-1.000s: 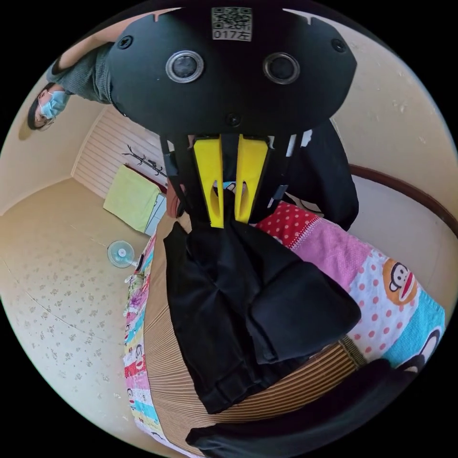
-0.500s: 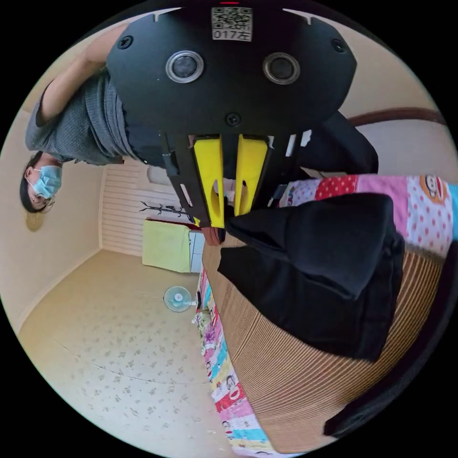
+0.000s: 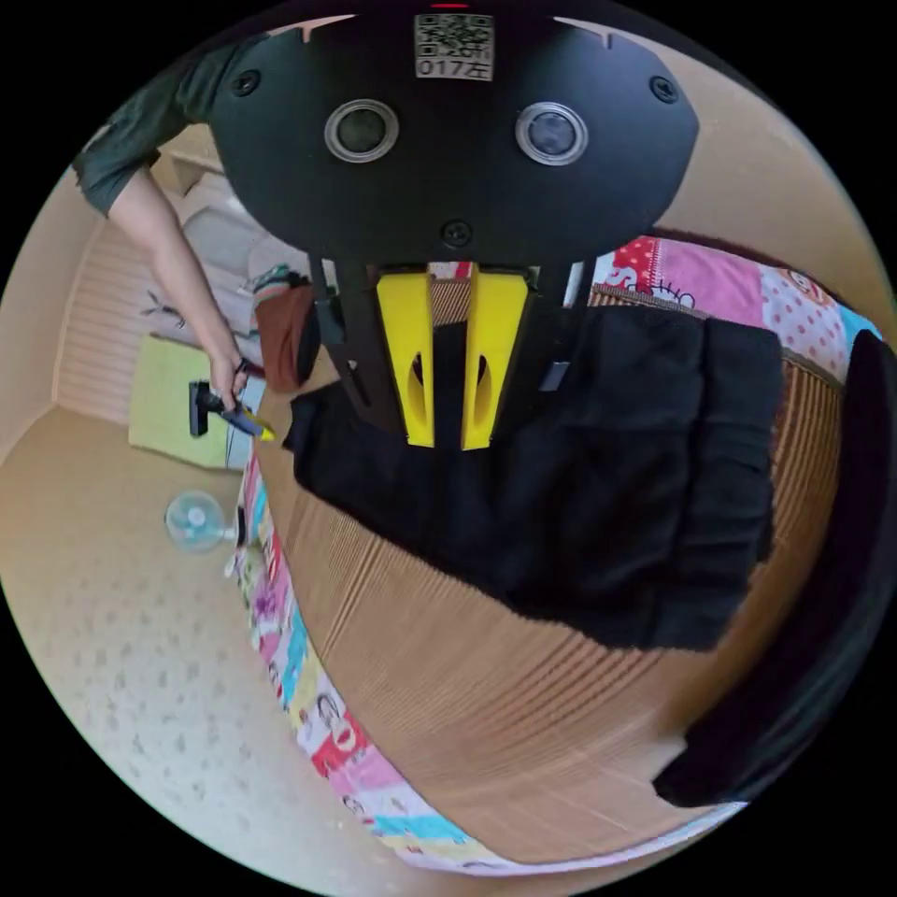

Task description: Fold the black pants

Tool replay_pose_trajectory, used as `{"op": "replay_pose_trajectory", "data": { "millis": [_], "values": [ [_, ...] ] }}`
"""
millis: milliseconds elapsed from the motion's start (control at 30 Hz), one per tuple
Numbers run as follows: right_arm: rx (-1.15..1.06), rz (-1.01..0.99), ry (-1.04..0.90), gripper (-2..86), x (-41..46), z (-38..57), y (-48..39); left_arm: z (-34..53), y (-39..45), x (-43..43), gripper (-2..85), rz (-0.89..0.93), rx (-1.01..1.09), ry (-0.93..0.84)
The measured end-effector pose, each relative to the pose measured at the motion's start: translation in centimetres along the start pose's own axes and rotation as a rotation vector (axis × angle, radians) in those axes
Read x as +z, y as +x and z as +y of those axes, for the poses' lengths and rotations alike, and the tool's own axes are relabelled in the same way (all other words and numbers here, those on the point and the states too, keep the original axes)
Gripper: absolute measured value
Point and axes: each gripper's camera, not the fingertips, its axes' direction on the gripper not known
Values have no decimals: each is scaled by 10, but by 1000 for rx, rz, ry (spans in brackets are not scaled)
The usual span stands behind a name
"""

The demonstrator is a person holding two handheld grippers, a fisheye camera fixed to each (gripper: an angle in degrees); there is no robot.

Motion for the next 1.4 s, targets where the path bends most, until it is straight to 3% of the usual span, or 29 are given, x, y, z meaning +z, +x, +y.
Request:
{"op": "replay_pose_trajectory", "data": {
  "millis": [133, 167, 233, 400, 467, 633, 733, 867, 933, 1033, 1167, 1233, 1333, 1400],
  "values": [
    [53, 122, -402, 5, 127, 37, 29, 16, -14, 79, 4, -246, 52, -256],
    [36, 92, -399, 5, 135, 47, 30, 18, -18, 80, 3, -258, 49, -256],
    [107, -7, -189, 5, 130, 85, 40, 19, -31, 77, -3, -308, 64, -277],
    [193, -180, -279, 5, 161, 150, 61, 8, -46, 59, -3, -581, 117, -370],
    [277, -258, -289, 7, 163, 168, 73, 2, -62, 42, -1, -563, 35, -354],
    [453, -772, 142, 18, 111, 196, 127, 9, -89, -16, 47, -312, -164, -108],
    [568, -924, 320, 43, 89, 187, 154, 20, -82, -25, 59, -125, -207, 26],
    [633, -959, 313, 93, 80, 153, 167, 30, -69, 4, 88, 185, -318, 90],
    [607, -955, 274, 87, 80, 131, 166, 33, -54, 48, 117, 410, -369, 54],
    [557, -974, 279, 38, 77, 120, 160, 31, -36, 96, 131, 529, -459, 20],
    [437, -1148, 399, 19, 53, 123, 149, 18, -34, 133, 141, 642, -601, 79],
    [336, -1283, 550, 15, 12, 134, 144, 12, -41, 150, 133, 712, -739, 137],
    [253, -1272, 664, 11, -59, 145, 144, 5, -47, 158, 47, 729, -844, 139],
    [196, -1185, 665, 10, -102, 142, 142, -3, -47, 150, 14, 668, -788, 120]
  ]
}}
